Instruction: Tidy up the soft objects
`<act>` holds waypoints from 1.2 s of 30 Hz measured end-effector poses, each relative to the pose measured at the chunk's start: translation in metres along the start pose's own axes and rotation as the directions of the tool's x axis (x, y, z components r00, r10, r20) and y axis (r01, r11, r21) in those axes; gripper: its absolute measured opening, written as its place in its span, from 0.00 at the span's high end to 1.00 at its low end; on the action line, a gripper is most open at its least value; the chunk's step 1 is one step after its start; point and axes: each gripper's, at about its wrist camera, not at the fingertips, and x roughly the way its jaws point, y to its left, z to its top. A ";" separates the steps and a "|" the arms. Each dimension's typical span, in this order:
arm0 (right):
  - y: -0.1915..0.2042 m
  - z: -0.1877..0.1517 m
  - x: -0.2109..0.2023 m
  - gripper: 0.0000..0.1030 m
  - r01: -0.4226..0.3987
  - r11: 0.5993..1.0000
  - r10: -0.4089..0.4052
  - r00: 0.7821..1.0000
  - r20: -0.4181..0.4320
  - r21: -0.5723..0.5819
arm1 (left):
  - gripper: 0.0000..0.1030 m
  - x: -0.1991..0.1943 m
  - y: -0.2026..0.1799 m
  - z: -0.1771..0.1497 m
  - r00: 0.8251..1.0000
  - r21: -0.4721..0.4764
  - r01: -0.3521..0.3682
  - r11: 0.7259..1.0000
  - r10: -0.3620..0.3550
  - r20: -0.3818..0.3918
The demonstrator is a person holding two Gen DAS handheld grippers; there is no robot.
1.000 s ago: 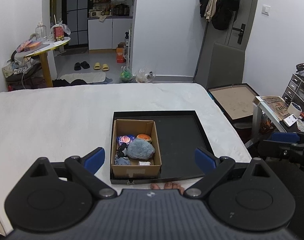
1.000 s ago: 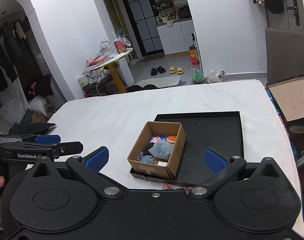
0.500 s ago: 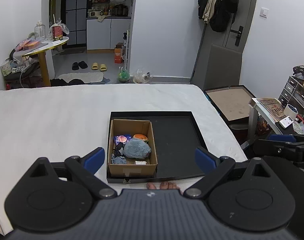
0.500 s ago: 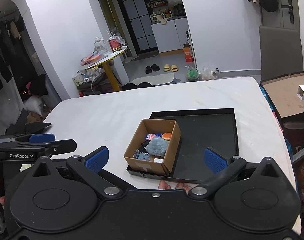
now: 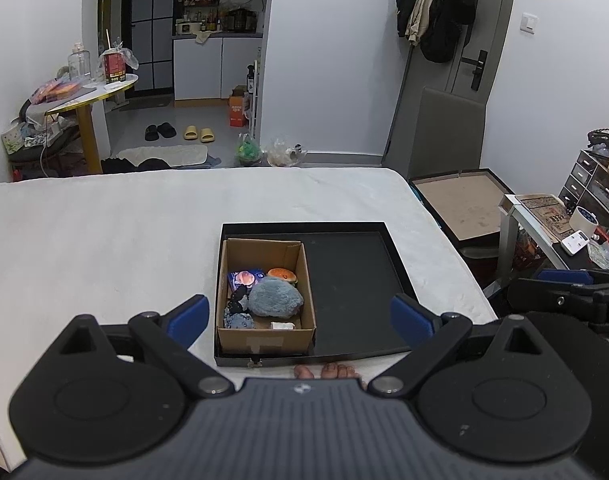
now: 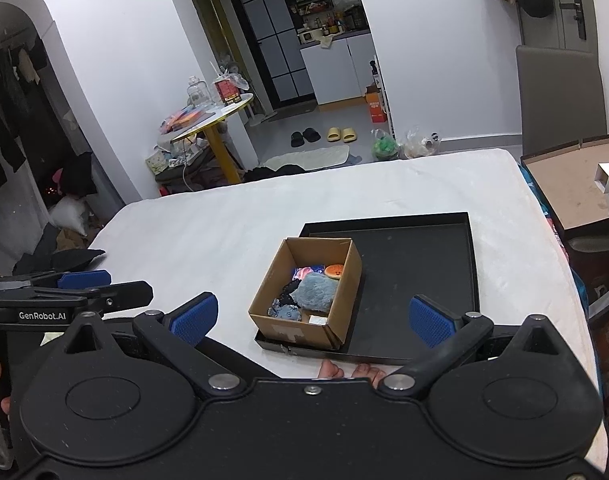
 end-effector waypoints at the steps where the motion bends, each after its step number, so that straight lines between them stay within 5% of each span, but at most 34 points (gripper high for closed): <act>1: 0.000 0.000 0.000 0.00 0.000 1.000 0.000 1.000 0.000 0.001 | 0.05 0.000 -0.001 0.000 1.000 0.001 -0.001 1.000 0.001 0.001; 36: 0.002 -0.001 -0.001 0.00 0.018 1.000 -0.018 1.000 0.013 -0.007 | 0.03 -0.001 -0.004 -0.001 1.000 -0.004 -0.015 1.000 0.015 -0.003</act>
